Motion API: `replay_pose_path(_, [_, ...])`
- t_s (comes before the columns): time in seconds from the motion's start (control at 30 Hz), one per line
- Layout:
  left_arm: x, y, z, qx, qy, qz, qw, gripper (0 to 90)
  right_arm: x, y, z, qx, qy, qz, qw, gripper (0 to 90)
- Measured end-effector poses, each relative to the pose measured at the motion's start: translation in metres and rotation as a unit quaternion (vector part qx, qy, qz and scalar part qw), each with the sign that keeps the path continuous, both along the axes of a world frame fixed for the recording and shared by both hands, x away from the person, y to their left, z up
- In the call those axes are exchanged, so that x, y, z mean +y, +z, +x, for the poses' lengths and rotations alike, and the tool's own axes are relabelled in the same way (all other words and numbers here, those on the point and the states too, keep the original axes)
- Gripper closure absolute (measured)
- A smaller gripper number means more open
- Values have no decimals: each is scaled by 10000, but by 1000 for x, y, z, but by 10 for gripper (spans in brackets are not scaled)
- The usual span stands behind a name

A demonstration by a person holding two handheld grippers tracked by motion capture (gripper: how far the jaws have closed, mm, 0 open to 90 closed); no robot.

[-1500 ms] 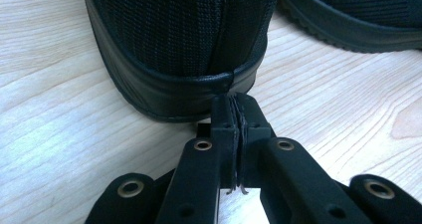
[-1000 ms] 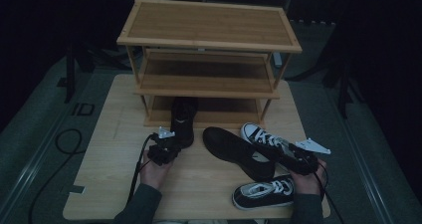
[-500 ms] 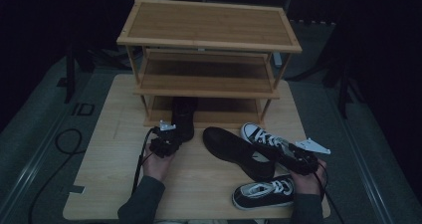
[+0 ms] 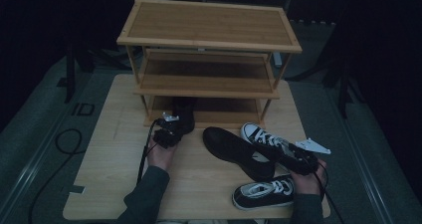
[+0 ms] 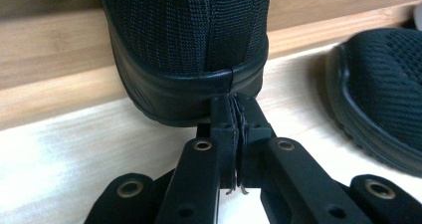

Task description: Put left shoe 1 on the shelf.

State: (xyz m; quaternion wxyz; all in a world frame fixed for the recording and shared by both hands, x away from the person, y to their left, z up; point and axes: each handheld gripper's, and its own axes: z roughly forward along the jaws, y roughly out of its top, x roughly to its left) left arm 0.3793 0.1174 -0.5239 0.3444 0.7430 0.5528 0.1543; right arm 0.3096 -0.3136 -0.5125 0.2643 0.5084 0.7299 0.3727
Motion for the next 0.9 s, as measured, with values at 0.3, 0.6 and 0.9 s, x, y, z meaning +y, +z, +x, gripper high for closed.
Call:
replay_pose_path(0.3, [-1, -1, 15, 33, 92, 28, 9999, 880, 0, 0, 0, -2, 6, -1, 10000, 451])
replay_pose_path(0.6, [-3, 1, 14, 4, 18, -8, 10000, 831, 0, 0, 0, -1, 6, 2, 10000, 451])
replay_pose_path(0.9, [-11, 9, -1, -101, -248, -118, 9996, 751, 0, 0, 0, 0, 5, 0, 10000, 451])
